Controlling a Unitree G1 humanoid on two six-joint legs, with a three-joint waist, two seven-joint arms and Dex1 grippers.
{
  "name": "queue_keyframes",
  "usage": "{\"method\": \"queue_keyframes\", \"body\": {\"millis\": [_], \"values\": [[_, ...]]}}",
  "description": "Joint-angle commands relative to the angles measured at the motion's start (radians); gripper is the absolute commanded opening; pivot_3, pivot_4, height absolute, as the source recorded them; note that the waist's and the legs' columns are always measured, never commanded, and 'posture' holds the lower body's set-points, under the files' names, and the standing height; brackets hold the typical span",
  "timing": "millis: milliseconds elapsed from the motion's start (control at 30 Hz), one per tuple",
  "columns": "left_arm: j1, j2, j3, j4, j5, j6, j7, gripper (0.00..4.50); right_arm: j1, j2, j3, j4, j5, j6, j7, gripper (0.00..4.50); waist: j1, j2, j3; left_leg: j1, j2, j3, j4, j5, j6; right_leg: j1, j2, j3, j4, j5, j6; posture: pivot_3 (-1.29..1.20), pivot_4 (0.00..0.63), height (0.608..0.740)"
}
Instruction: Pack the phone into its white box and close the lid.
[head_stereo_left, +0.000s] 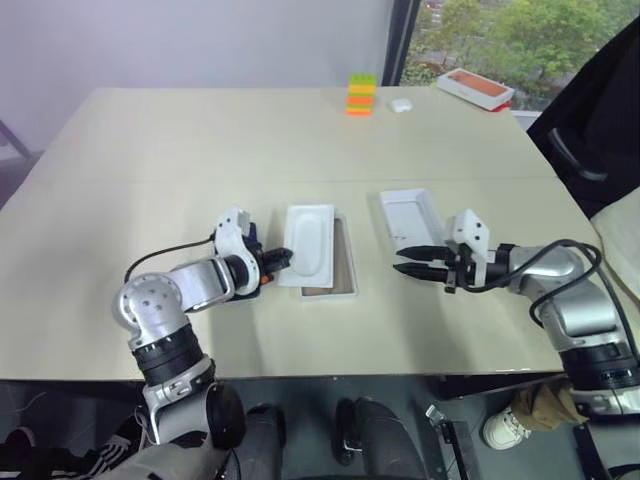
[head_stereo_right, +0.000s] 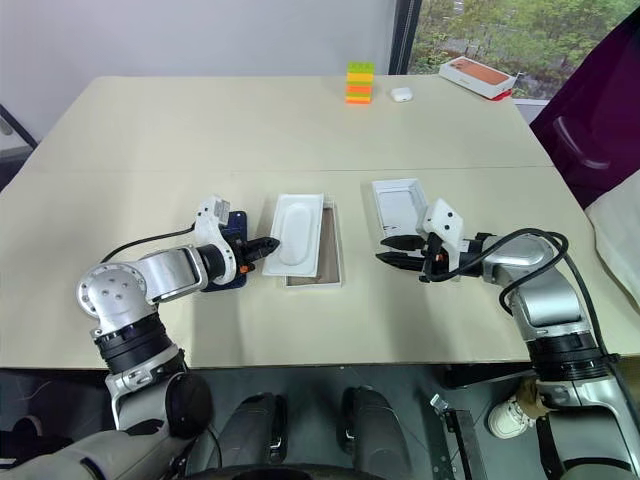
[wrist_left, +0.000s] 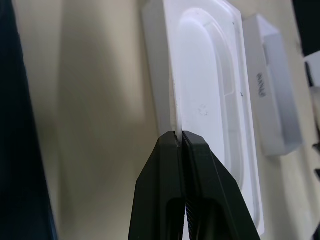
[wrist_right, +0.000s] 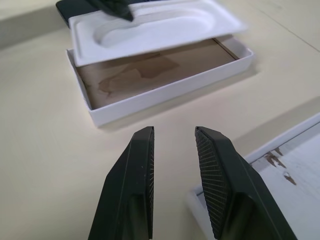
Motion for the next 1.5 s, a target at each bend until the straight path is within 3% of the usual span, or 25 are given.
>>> {"method": "queue_keyframes", "body": {"millis": [33, 433, 533, 633, 1000, 1100, 1133, 1267, 1400, 1500], "values": [[-0.008, -0.021, -0.019, -0.037, -0.028, 0.008, 0.016, 0.0, -0.022, 0.0, -0.011, -0.007, -0.01, -0.041, -0.003, 1.33, 0.0, 0.0, 0.0, 0.0, 0.0, 0.0, 0.0, 0.0, 0.0, 0.0, 0.0, 0.0, 0.0, 0.0, 0.0, 0.0, 0.15, 0.74], [-0.032, -0.072, -0.006, -0.032, -0.005, 0.008, 0.051, 0.0, -0.029, 0.031, 0.008, -0.006, -0.013, -0.054, -0.019, 1.33, 0.0, 0.0, 0.0, 0.0, 0.0, 0.0, 0.0, 0.0, 0.0, 0.0, 0.0, 0.0, 0.0, 0.0, 0.0, 0.0, 0.15, 0.74], [-0.035, -0.06, -0.025, -0.033, -0.012, 0.008, 0.047, 0.84, -0.032, 0.037, 0.01, -0.005, -0.018, -0.057, -0.021, 1.37, 0.0, 0.0, 0.0, 0.0, 0.0, 0.0, 0.0, 0.0, 0.0, 0.0, 0.0, 0.0, 0.0, 0.0, 0.0, 0.0, 0.15, 0.74], [-0.033, -0.037, -0.041, -0.034, -0.023, 0.008, 0.044, 2.23, -0.034, 0.041, 0.011, -0.002, -0.021, -0.059, -0.021, 1.37, 0.0, 0.0, 0.0, 0.0, 0.0, 0.0, 0.0, 0.0, 0.0, 0.0, 0.0, 0.0, 0.0, 0.0, 0.0, 0.0, 0.15, 0.74], [-0.075, 0.051, -0.033, -0.039, -0.121, 0.008, 0.005, 2.23, -0.059, 0.068, 0.019, 0.013, -0.028, -0.054, -0.042, 1.37, 0.0, 0.0, 0.0, 0.0, 0.0, 0.0, 0.0, 0.0, 0.0, 0.0, 0.0, 0.0, 0.0, 0.0, 0.0, 0.0, 0.15, 0.74], [-0.065, 0.125, -0.066, -0.068, -0.12, -0.012, -0.074, 2.23, -0.079, 0.093, 0.014, 0.001, -0.019, -0.027, -0.074, 1.37, -0.002, 0.0, 0.0, 0.0, 0.0, 0.0, 0.0, 0.0, 0.0, 0.0, 0.0, 0.0, 0.0, 0.0, 0.0, 0.0, 0.15, 0.74], [-0.049, 0.199, -0.122, -0.097, -0.098, -0.071, -0.138, 2.23, -0.096, 0.114, 0.013, -0.012, -0.017, 0.0, -0.108, 1.37, -0.006, 0.0, 0.0, 0.0, 0.0, 0.0, 0.0, 0.0, 0.0, 0.0, 0.0, 0.0, 0.0, 0.0, 0.0, 0.0, 0.15, 0.74], [0.008, 0.337, -0.172, -0.111, -0.063, -0.261, -0.317, 2.23, -0.131, 0.177, 0.03, -0.066, -0.034, 0.047, -0.194, 1.37, -0.008, 0.001, 0.0, 0.0, 0.001, 0.0, -0.001, 0.001, -0.001, -0.001, 0.0, 0.0, 0.001, 0.0, -0.001, 0.0, 0.15, 0.74], [0.12, 0.531, -0.264, -0.11, 0.067, -0.54, -0.55, 2.23, -0.155, 0.234, 0.078, -0.131, -0.054, 0.103, -0.263, 1.37, -0.009, 0.001, 0.0, 0.0, 0.001, 0.001, -0.002, 0.001, -0.001, -0.002, 0.0, 0.001, 0.0, 0.0, -0.001, 0.0, 0.15, 0.74], [0.215, 0.584, -0.244, -0.072, 0.102, -0.738, -0.724, 2.23, -0.154, 0.251, 0.151, -0.169, -0.107, 0.13, -0.292, 1.37, -0.001, 0.001, 0.0, 0.0, 0.0, 0.001, -0.002, 0.001, -0.001, -0.002, 0.0, 0.0, 0.0, 0.0, -0.001, 0.0, 0.15, 0.74]]}}
